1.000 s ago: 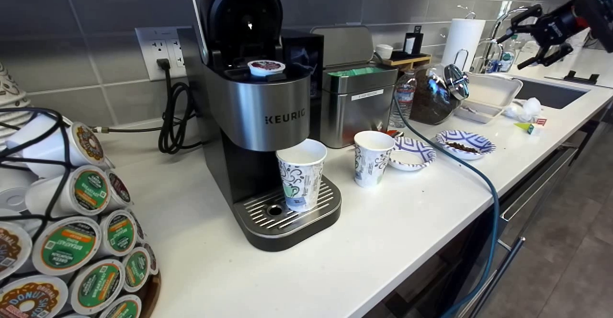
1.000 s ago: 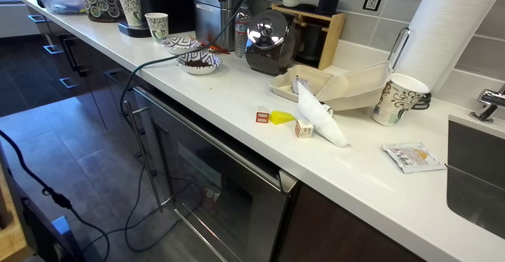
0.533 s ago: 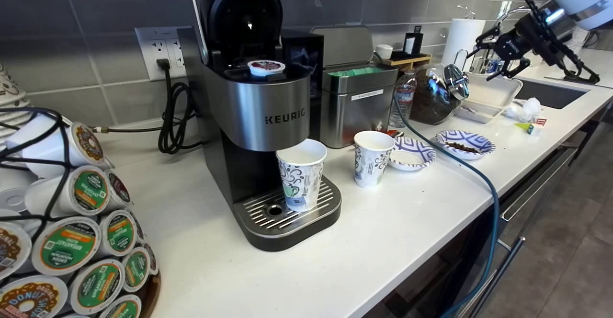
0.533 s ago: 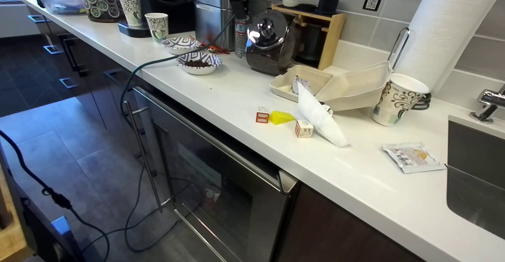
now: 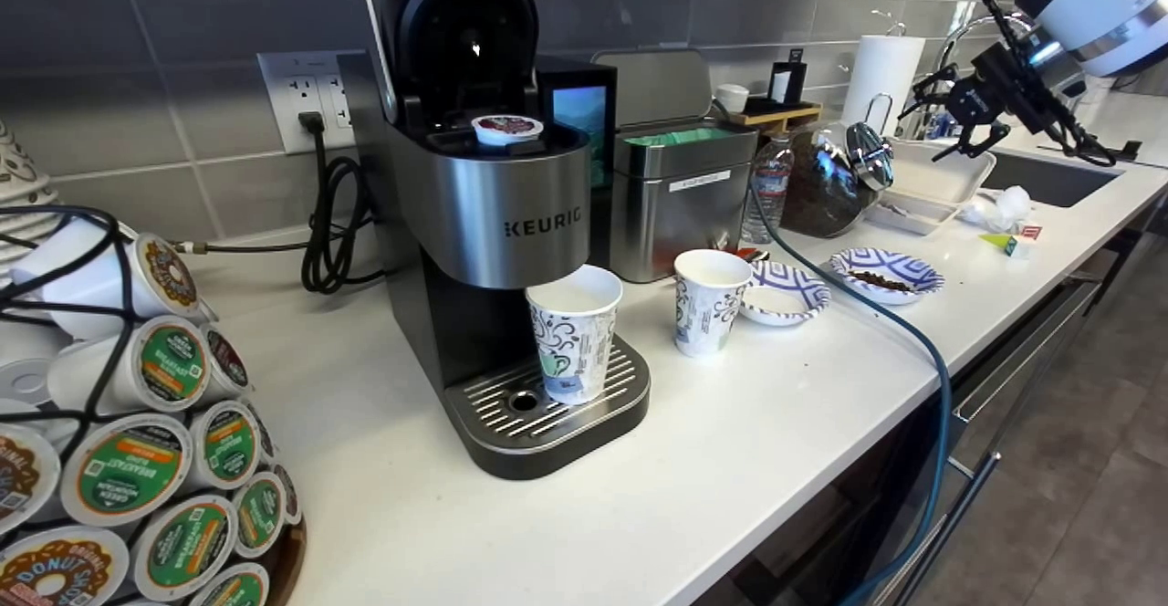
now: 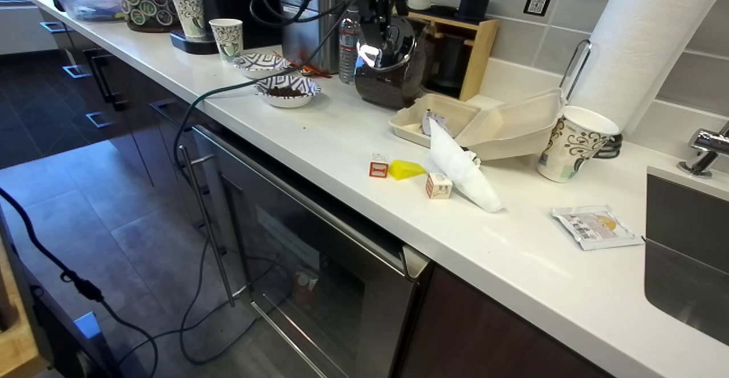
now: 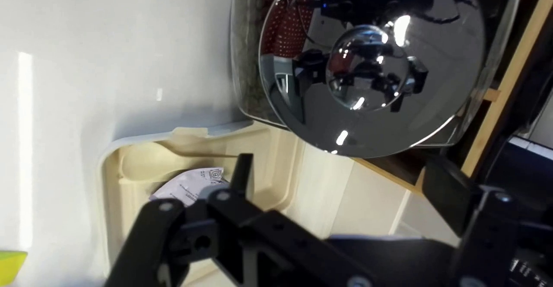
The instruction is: Remove the silver lid from the glass coffee jug and put it on the counter
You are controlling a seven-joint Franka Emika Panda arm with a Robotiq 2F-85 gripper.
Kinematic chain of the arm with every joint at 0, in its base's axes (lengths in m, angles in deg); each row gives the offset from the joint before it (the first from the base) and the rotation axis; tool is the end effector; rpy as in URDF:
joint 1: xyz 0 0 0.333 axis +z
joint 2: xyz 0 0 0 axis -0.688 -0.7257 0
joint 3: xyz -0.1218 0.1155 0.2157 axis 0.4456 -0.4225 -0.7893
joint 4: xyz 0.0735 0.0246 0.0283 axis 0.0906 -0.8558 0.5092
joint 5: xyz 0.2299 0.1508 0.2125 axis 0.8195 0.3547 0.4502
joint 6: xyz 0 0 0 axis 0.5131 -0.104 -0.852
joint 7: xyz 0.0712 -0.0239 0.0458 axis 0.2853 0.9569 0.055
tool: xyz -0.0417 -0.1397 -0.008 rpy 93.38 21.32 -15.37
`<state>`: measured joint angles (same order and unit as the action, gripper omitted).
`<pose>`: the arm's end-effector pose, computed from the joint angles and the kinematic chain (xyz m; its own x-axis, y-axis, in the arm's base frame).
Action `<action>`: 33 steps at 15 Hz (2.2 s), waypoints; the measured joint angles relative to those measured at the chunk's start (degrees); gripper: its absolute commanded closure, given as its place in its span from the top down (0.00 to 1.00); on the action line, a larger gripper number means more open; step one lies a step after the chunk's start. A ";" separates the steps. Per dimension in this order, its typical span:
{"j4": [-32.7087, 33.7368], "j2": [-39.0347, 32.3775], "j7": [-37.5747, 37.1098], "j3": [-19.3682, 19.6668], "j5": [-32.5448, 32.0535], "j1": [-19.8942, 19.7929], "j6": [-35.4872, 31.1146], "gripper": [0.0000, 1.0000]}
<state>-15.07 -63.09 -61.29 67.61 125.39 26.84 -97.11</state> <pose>0.5919 -0.3053 0.3517 0.2101 -0.9660 0.1508 -0.7135 -0.2569 -0.6519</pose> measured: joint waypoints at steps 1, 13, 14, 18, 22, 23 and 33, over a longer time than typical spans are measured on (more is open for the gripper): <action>0.08 0.07 0.00 -0.42 0.06 -0.30 0.06 1.00; 0.83 -0.12 -0.01 -4.24 1.69 -0.82 4.21 0.90; 0.86 -0.17 -0.01 -4.25 1.73 -0.81 4.19 0.91; 0.98 -0.75 -0.03 -4.22 1.75 -0.83 3.29 0.86; 1.58 -1.83 -0.03 -4.29 2.48 -0.84 1.47 0.77; 1.91 -2.12 -0.03 -4.30 2.82 -0.84 1.10 0.65; 3.64 -3.67 -0.03 -4.06 4.10 -1.39 0.22 0.01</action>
<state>-11.43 -66.76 -61.32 63.55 129.49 25.45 -96.89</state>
